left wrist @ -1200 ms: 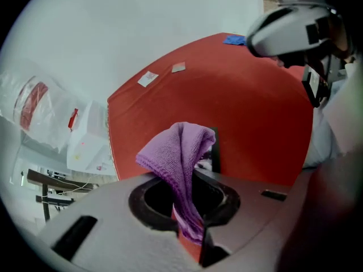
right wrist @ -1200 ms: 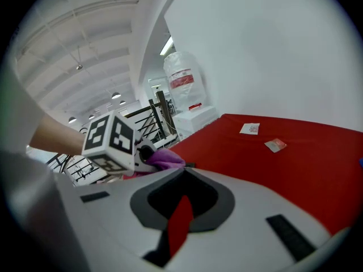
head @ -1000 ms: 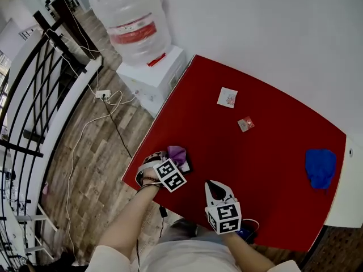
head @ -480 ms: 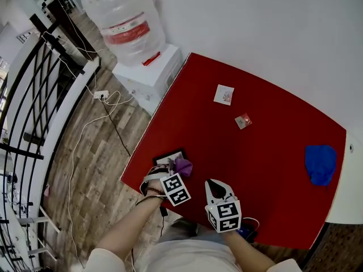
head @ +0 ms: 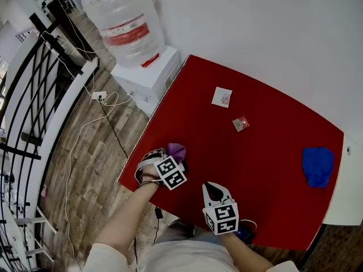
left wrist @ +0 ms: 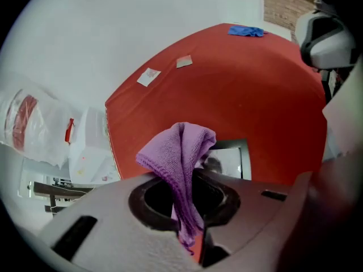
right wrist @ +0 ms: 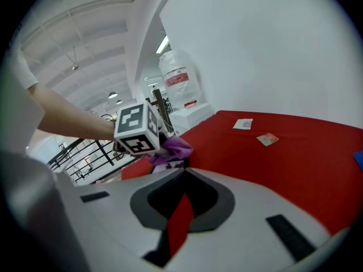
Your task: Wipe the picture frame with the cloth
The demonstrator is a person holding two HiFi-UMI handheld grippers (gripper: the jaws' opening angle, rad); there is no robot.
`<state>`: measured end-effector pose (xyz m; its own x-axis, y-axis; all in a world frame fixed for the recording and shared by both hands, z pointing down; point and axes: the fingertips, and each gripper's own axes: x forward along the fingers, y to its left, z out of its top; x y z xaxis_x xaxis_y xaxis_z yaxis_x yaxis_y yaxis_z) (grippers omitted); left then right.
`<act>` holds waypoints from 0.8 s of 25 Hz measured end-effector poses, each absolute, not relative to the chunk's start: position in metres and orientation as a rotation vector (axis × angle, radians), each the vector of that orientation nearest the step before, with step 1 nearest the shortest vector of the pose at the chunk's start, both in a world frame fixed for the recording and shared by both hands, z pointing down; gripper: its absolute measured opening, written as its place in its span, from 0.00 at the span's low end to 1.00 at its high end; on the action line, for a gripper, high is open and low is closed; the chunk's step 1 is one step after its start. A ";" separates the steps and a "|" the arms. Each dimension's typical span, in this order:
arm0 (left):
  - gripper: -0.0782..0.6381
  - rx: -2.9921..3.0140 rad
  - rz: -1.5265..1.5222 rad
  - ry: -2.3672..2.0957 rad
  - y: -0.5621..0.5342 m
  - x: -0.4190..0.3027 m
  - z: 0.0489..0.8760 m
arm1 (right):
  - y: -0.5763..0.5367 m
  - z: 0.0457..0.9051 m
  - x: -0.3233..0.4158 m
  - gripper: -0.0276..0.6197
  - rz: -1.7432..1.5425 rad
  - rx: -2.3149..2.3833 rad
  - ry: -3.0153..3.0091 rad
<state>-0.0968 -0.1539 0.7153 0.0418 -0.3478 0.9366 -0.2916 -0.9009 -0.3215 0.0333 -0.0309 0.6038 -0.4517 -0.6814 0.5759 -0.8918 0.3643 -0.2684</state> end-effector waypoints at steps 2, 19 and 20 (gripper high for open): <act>0.18 -2.227 -2.051 0.687 -0.163 -0.096 0.720 | -0.029 0.604 0.034 0.05 0.791 1.373 -2.260; 0.18 -2.137 -1.999 0.433 -0.078 -0.073 0.732 | -0.044 0.608 0.038 0.05 0.796 1.394 -2.254; 0.18 -2.135 -1.996 0.433 -0.076 -0.073 0.733 | -0.043 0.608 0.038 0.05 0.796 1.391 -2.254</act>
<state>-0.0734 -0.0762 0.7329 0.0528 -0.3355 0.9406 -0.0844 -0.9400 -0.3306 0.0376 -0.0432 0.6083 -0.4421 -0.6857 0.5783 -0.8968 0.3519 -0.2683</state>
